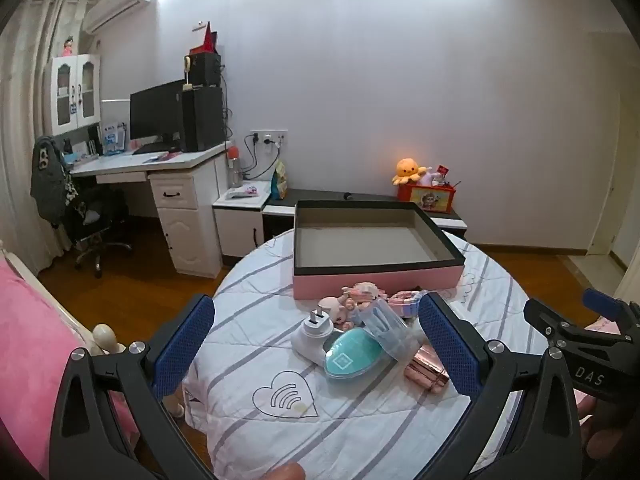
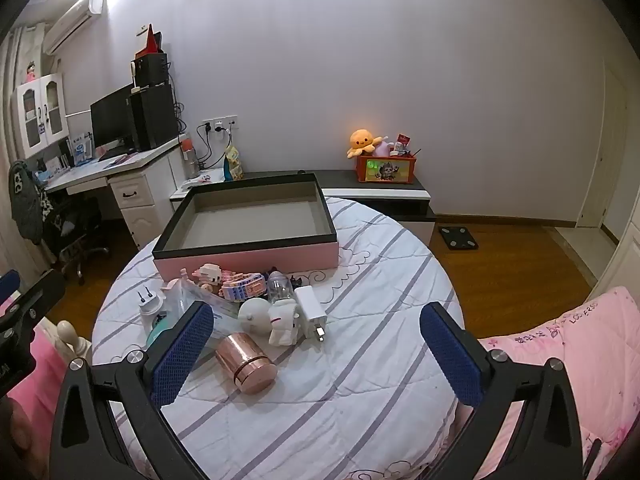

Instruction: Organize rigid objects

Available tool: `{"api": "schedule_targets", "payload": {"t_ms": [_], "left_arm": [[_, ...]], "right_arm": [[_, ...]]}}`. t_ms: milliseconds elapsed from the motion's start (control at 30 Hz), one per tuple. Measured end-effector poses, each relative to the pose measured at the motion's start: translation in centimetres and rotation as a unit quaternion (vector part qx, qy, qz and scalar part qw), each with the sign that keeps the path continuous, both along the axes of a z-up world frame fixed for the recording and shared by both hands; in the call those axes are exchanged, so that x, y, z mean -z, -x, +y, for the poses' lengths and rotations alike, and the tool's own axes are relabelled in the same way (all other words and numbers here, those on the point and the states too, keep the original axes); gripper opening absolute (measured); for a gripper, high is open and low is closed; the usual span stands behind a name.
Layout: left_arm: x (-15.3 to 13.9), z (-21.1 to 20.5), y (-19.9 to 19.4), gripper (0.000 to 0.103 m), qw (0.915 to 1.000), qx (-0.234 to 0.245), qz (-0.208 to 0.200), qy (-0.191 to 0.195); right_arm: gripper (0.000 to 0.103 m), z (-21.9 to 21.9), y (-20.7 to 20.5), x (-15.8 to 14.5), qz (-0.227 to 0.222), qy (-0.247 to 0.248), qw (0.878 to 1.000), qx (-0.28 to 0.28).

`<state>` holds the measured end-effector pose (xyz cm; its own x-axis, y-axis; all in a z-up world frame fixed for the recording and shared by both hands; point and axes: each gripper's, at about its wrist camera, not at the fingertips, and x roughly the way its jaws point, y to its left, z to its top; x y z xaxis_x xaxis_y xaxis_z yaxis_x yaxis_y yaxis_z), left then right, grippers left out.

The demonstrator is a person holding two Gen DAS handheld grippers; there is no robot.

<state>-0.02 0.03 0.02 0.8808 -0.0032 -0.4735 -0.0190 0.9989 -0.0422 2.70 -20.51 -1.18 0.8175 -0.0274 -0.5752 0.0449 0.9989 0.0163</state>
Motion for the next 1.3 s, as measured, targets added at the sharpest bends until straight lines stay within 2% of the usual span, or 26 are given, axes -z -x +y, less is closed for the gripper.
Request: {"api": "schedule_targets", "payload": {"t_ms": [167,267,467,800,1000,1200,1300], "left_arm": [[-0.4,0.8,0.3,0.103,0.9998,-0.001,-0.015,0.008],[-0.9,0.6,-0.1,0.103,0.9996,-0.003,-0.024,-0.011],[-1.3,1.8,-0.4,0.103,0.9987,0.008,-0.050,-0.010],[-1.7,1.1,-2.0,0.103,0.9987,0.037,-0.027,-0.021],[-1.1,-0.6,-1.5,0.103,0.9994,0.018,-0.022,-0.017],[-0.1,-1.8,-1.0,0.103,0.9991,-0.038,-0.017,-0.003],[-0.1,-2.2,-0.9,0.103,0.9989,-0.046,-0.011,-0.001]], "right_arm": [[0.103,0.3,-0.2,0.1,0.000,0.004,1.000,0.003],[0.103,1.4,-0.1,-0.3,-0.005,0.013,1.000,0.011],[0.103,2.7,-0.5,-1.0,-0.014,0.026,0.999,0.041],[0.103,2.6,-0.2,-1.6,-0.026,0.004,0.997,0.066],[0.103,1.9,-0.5,-1.6,-0.028,0.005,0.999,0.033],[0.103,0.7,-1.4,-1.6,-0.031,0.007,0.999,-0.021],[0.103,0.0,-1.9,-1.8,-0.032,0.005,0.999,-0.037]]}}
